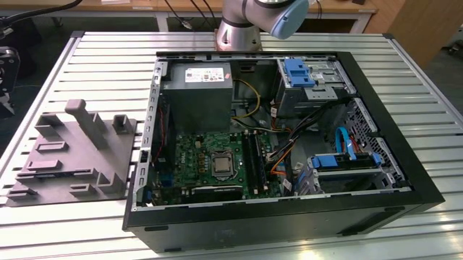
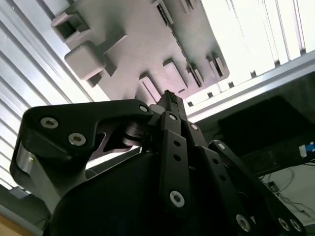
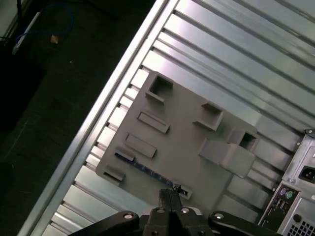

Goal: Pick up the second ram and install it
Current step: 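Pick up the second ram and move it above second insertion slot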

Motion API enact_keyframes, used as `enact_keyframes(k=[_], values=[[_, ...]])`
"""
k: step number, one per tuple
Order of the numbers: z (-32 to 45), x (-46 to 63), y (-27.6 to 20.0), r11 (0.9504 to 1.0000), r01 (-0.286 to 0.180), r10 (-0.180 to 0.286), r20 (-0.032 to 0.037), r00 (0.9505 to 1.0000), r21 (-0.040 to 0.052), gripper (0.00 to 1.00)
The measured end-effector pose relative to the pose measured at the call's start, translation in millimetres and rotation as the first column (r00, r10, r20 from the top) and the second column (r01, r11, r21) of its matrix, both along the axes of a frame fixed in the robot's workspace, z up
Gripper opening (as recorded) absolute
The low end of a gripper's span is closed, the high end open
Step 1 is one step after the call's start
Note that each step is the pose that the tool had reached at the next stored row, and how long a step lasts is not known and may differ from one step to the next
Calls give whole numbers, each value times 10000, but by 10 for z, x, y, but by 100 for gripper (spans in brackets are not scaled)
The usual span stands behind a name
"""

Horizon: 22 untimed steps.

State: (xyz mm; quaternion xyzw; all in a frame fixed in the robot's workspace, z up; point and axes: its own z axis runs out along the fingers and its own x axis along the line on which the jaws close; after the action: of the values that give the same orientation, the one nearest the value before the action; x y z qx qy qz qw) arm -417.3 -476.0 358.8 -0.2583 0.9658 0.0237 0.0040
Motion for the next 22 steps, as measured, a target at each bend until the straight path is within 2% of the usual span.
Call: enact_keyframes(k=[5,8,11,14,17,19,22], values=[[-6,0,0,9960,-898,898,0,9960,0,10],[-11,0,0,9894,-1449,1449,0,9894,0,10],[-15,0,0,9802,-1980,1980,0,9802,0,10],[-19,0,0,9678,-2517,2517,0,9678,0,10],[-23,0,0,9528,-3036,3036,0,9528,0,10],[-26,0,0,9413,-3377,3377,0,9413,0,10],[-29,0,0,9211,-3894,3894,-1,9211,0,10]])
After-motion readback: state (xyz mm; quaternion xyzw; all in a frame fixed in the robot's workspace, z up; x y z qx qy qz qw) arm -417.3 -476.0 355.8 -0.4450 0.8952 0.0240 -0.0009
